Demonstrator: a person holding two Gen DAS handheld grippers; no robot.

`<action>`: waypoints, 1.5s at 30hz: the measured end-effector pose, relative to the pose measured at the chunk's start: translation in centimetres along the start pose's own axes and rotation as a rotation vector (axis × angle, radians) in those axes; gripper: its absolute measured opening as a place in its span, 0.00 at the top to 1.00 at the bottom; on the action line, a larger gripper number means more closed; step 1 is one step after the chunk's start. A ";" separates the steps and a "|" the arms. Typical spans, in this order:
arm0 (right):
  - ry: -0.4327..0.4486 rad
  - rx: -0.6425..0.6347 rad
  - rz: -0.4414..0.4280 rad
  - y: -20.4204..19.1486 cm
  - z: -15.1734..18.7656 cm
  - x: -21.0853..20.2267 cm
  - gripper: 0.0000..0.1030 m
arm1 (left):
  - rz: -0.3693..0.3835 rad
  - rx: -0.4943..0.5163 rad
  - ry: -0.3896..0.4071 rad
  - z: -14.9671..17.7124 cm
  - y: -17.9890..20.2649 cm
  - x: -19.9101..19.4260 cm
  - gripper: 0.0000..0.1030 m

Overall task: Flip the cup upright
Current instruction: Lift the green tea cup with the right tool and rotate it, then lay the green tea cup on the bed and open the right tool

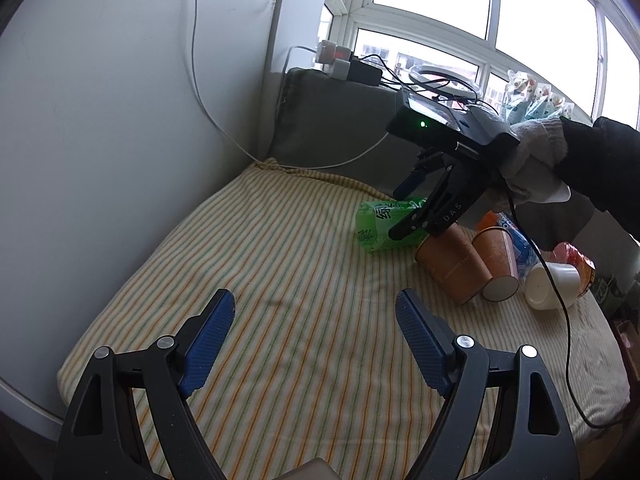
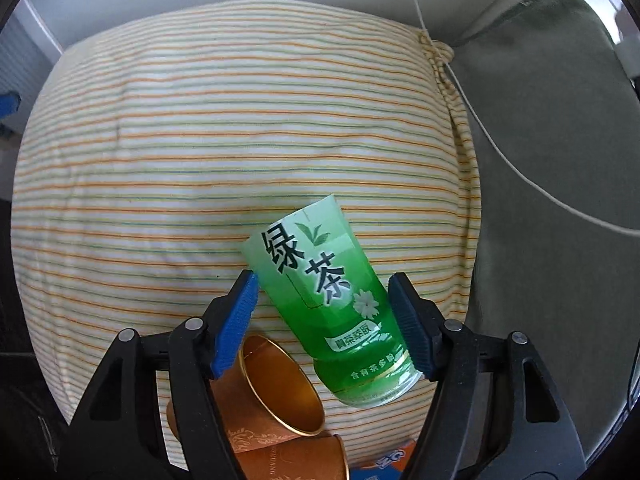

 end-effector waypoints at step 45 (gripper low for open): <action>0.629 1.033 -0.360 -6.6 16.9 -7.6 0.38 | 0.132 0.137 0.010 0.7 4.4 -5.0 0.20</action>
Point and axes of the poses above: each gripper's, at about its wrist camera, not at the fingertips, and x roughly the way its jaws point, y to its right, z to its underside, the point moved 3 cm from there along x, roughly the way its jaws point, and after that the axes turned 10 degrees about -z, right-handed, at the moved point
